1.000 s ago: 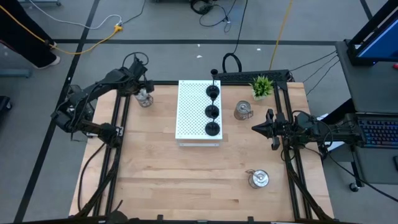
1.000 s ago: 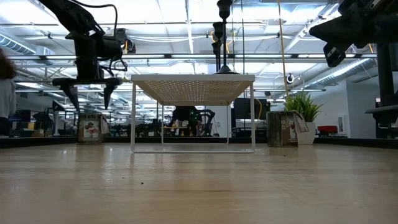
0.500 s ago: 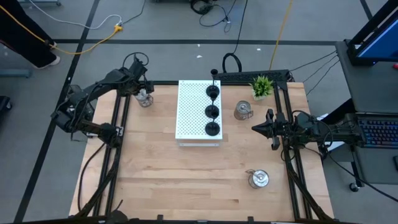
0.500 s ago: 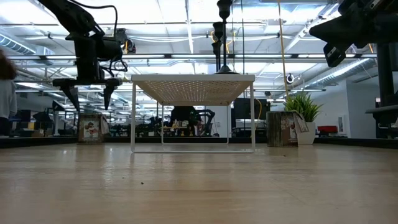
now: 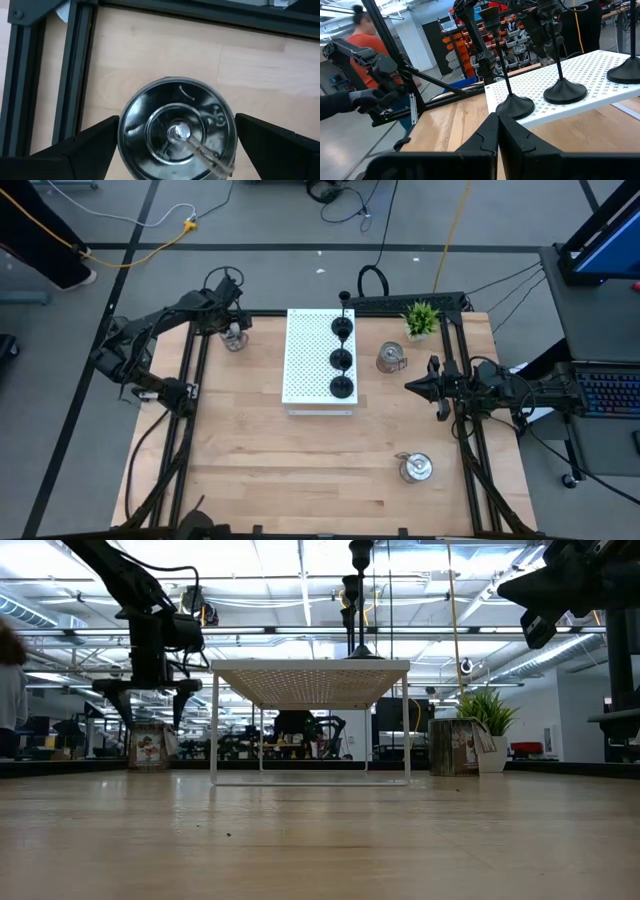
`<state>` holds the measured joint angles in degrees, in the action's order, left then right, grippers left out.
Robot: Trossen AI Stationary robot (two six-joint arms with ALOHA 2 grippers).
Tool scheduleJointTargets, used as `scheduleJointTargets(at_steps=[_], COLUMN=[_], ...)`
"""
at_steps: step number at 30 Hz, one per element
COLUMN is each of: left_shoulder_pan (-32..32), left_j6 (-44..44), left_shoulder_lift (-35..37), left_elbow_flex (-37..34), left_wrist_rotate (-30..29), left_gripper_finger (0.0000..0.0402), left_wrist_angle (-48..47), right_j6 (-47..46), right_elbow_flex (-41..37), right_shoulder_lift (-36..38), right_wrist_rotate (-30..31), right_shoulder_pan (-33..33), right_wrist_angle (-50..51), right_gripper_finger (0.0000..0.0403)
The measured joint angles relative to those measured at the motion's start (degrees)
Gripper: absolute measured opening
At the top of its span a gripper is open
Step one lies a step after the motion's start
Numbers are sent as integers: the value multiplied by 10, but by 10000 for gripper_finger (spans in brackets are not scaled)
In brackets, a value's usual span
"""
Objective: Pick & Place candle stick holders
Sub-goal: Put the top left brown scented candle on the shelf
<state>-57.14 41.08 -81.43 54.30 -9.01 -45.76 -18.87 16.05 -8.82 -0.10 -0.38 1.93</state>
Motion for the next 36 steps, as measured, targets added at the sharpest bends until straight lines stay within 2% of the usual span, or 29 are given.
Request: scheduleJointTargets(at_steps=[7, 13, 21, 36], left_shoulder_pan=[-16, -14, -12, -8], left_j6=[-9, -13, 25, -16], left_shoulder_lift=[-4, -39, -76, -76], left_elbow_flex=[0, 0, 0, 0], left_wrist_rotate=[0, 4, 5, -17], left_gripper_finger=[400, 400, 400, 400], left_wrist_angle=[0, 3, 4, 3], right_j6=[0, 0, 0, 0], right_elbow_flex=[0, 0, 0, 0], right_shoulder_lift=[0, 0, 0, 0], right_wrist_rotate=[0, 0, 0, 0], right_shoulder_pan=[0, 0, 0, 0], right_wrist_angle=[0, 0, 0, 0], right_gripper_finger=[0, 0, 0, 0])
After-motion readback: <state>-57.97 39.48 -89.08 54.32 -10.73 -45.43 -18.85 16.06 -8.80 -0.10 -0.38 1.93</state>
